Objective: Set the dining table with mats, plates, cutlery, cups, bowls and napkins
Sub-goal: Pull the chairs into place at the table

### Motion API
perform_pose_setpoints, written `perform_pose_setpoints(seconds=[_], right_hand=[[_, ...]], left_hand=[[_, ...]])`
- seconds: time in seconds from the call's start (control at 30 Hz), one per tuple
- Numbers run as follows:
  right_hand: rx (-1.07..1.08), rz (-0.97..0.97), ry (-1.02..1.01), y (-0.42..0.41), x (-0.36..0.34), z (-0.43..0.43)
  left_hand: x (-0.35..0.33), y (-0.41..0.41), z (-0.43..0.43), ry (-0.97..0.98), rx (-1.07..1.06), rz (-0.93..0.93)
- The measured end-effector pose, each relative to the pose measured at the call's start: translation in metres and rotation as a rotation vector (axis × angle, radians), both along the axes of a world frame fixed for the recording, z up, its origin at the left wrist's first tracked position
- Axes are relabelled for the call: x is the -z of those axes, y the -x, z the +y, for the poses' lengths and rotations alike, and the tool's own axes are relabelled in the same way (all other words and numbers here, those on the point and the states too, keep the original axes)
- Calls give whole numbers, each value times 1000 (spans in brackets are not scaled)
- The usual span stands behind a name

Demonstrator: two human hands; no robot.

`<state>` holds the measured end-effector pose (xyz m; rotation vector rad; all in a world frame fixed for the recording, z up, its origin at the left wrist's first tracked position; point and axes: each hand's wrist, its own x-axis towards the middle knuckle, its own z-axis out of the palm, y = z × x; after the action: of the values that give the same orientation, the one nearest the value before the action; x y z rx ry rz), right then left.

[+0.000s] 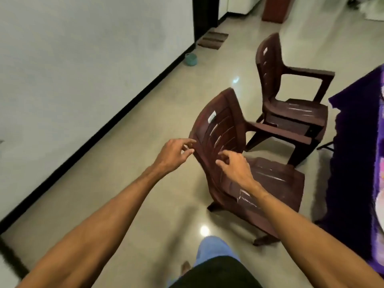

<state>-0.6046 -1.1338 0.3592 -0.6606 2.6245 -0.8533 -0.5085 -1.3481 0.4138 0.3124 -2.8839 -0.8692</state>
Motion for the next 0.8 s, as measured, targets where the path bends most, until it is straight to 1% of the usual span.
perform_pose_setpoints(seconds=[0.1,0.23,0.33,0.47,0.53,0.67,0.8], right_hand=[[115,-14,27,24,4,-49],[303,-45,90,62,27,-106],[441,-100,96,89,38,-140],[643,-139,64,108,35,-164],[746,-155,32,114,30,-165],[975,-163,1,123,26,-163],[1194,-202,-41,121,15,-185]], left_hand=[[1,62,-54,17,144,46],[28,147,-108,34,320,32],[46,200,-134,-7,415,-2],[54,266,-150,-63,566,-28],[52,301,-149,-58,665,3],[53,377,-133,-2,939,110],[60,434,-127,74,1279,102]])
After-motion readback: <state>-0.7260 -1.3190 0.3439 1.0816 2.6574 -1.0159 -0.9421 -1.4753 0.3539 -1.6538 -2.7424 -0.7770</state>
